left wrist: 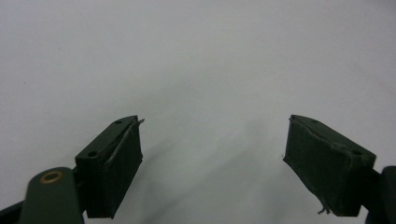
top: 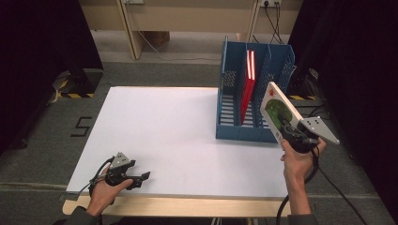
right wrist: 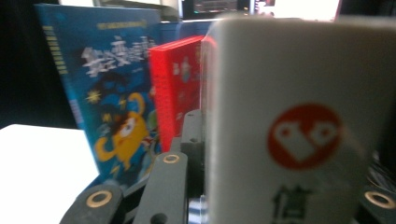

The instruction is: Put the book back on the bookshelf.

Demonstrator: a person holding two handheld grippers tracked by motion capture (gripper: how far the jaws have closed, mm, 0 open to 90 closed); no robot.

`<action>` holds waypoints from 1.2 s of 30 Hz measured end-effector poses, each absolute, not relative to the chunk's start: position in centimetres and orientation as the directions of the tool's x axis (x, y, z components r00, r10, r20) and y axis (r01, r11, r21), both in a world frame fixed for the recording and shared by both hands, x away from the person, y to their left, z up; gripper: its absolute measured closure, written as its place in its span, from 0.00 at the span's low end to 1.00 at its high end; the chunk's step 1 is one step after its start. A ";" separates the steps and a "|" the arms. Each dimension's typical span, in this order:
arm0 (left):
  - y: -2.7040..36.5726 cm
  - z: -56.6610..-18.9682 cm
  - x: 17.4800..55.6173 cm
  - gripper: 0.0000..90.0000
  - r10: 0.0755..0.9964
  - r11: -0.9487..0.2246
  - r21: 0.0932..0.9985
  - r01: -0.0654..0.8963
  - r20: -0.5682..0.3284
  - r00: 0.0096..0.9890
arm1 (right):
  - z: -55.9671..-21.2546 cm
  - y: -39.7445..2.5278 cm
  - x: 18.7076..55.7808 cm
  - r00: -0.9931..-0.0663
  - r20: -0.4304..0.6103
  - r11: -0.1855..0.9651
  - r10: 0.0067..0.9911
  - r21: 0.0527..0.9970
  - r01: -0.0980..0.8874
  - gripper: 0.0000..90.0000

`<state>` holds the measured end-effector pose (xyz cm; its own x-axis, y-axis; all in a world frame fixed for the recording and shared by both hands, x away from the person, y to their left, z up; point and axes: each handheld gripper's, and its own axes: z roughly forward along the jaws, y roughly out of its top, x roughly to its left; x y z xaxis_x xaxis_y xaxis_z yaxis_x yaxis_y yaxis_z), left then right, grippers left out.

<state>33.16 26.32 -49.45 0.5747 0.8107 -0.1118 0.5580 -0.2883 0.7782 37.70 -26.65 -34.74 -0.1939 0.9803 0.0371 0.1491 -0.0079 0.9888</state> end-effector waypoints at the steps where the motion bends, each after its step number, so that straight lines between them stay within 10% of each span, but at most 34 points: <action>1: 26.3 -49.4 33.2 0.20 0.810 -0.288 0.778 0.558 -0.113 0.575 | -34.7 -26.6 38.2 -0.186 0.036 -0.006 0.982 0.987 0.158 0.85; 36: 26.2 -49.4 33.0 0.20 0.807 -0.286 0.779 0.558 -0.118 0.579 | -38.0 -25.6 52.6 0.014 0.044 -0.046 0.999 0.962 0.271 0.85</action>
<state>33.01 26.23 -49.36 0.5791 0.8067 -0.1181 0.5578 -0.2864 0.7790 52.57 -25.61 -37.98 0.0137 0.9989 0.0443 0.2707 -0.0464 0.9615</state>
